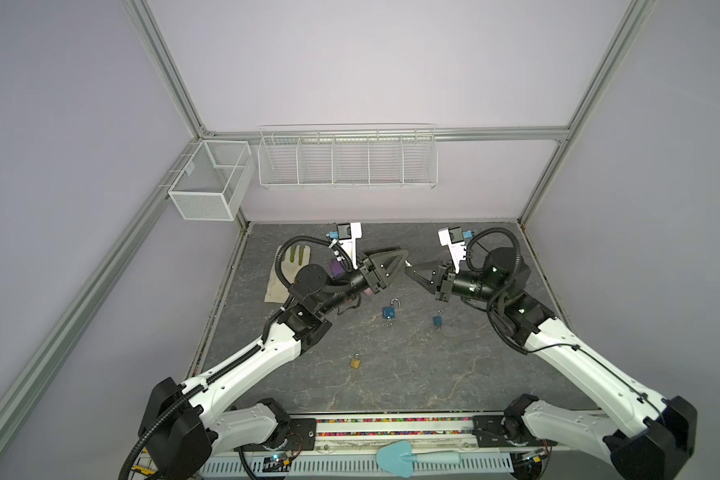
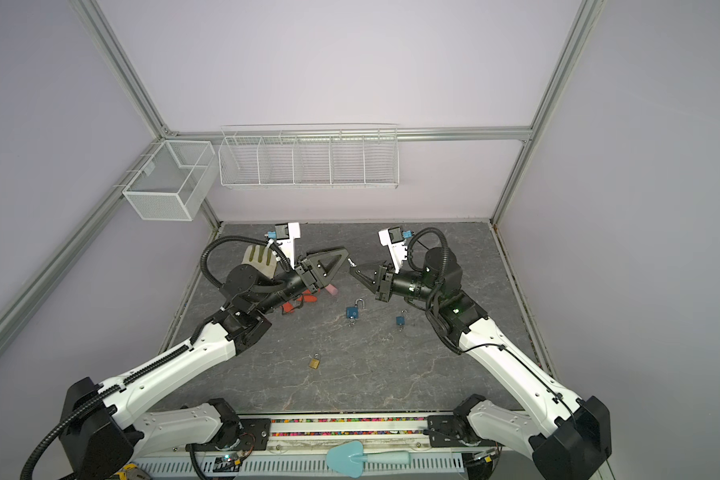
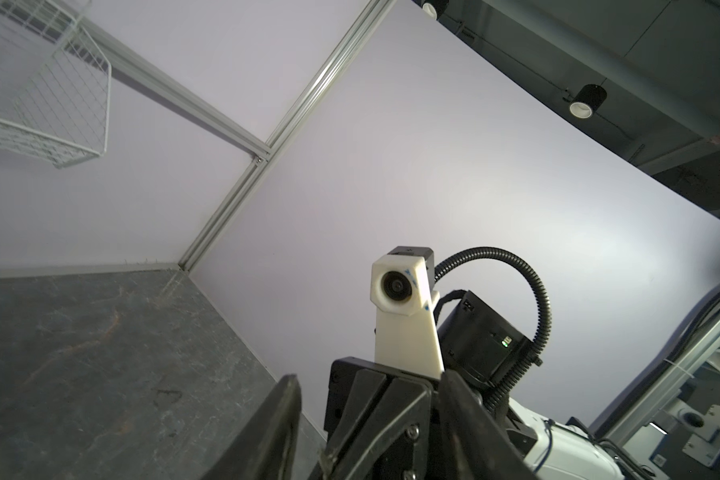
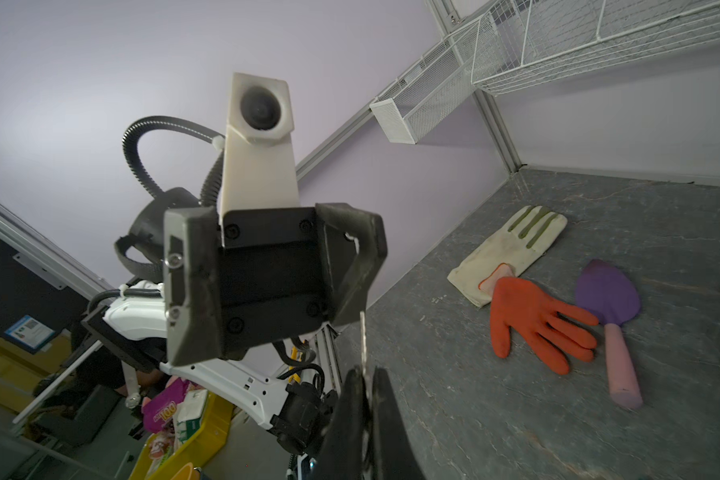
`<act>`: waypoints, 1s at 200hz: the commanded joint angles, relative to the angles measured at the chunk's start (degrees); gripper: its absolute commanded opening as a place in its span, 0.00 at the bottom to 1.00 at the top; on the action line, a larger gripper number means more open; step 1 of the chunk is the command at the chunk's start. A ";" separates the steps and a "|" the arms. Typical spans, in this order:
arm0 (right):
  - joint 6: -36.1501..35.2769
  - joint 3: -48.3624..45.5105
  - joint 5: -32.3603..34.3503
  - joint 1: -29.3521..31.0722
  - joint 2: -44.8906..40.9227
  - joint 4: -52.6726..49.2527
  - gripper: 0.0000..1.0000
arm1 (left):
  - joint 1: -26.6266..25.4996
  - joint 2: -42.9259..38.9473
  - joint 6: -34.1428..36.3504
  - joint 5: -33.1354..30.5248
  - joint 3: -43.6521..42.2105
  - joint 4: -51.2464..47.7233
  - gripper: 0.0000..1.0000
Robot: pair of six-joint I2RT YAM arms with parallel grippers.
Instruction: Unlock with the key
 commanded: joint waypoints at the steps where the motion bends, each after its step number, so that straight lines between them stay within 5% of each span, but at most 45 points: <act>1: -10.28 1.79 6.10 1.74 -2.56 -7.45 0.06 | 0.22 -3.27 -1.74 -3.42 0.73 -1.34 0.59; 83: -30.14 2.85 30.07 10.18 -2.48 -11.34 0.06 | 0.22 -8.24 -9.21 -14.36 5.68 -31.34 0.60; 148: -37.00 4.55 33.63 12.19 0.48 -7.90 0.07 | 0.20 -9.46 -10.20 -14.72 5.55 -32.73 0.60; 200: -51.21 6.05 47.93 17.00 5.85 -2.81 0.06 | 0.22 -8.97 -13.58 -20.07 10.36 -43.40 0.59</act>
